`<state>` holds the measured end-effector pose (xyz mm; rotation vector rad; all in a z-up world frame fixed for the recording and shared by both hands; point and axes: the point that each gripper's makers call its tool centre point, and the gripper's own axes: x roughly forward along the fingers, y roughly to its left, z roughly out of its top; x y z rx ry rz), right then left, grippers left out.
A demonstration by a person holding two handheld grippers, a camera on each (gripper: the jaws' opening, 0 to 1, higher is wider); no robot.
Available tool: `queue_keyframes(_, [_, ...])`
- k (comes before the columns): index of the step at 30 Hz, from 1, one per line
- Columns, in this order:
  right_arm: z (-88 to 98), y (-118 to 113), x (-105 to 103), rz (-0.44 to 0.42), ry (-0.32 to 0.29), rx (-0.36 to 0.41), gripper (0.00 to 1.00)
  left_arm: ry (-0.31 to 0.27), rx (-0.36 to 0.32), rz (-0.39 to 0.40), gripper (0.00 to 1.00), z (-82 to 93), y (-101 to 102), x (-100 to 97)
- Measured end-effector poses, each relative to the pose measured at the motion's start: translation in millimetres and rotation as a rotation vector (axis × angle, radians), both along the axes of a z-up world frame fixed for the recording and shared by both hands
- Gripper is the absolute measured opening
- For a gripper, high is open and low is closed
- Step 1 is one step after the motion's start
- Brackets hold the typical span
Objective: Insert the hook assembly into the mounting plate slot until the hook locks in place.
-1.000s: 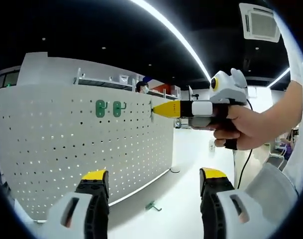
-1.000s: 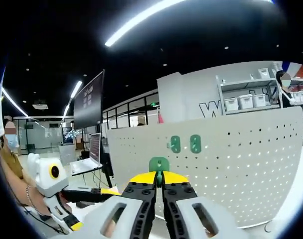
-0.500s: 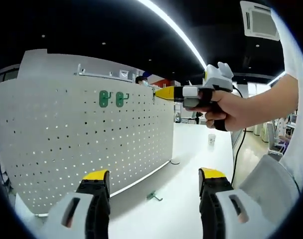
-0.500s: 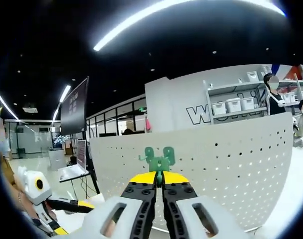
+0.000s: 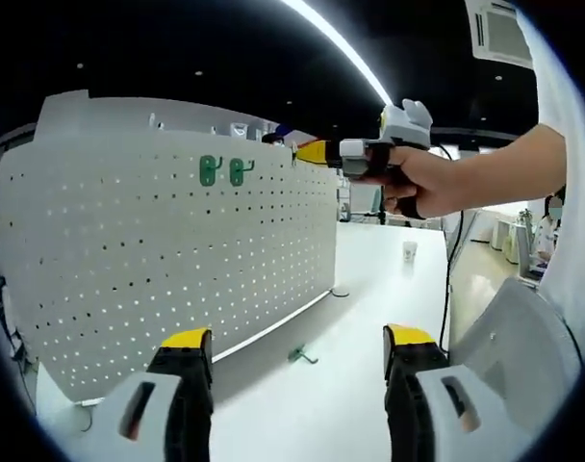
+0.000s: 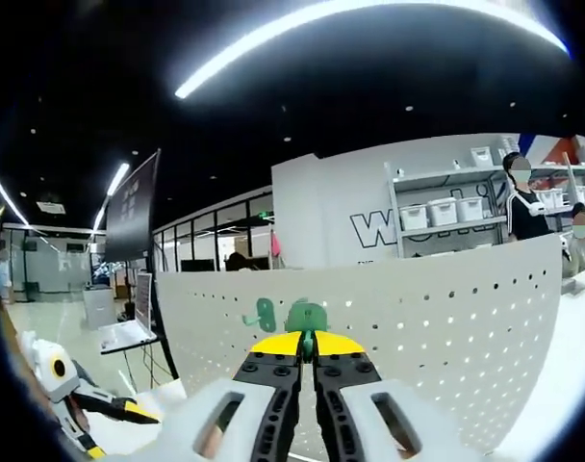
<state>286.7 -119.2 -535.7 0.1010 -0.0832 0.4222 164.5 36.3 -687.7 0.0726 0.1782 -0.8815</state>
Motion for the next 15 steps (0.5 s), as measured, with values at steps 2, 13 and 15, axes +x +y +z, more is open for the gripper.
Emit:
queue_keyframes(2, [1.5,-1.4,3.3,-0.006,-0.003,-0.002,0.01,0.006,0.004,-0.004,0.74,-2.9,2.0,-2.1])
queue_keyframes(13, [7.2,-6.9,19.2,-0.052,-0.021,-0.013,0.01,0.043,0.020,0.004,0.73,-15.2,15.3,-10.4])
queue_keyframes(15, [7.1,-7.5,22.2,-0.057,-0.022,-0.014,0.01,0.047,0.026,0.002,0.73,-17.8,17.3,-12.3])
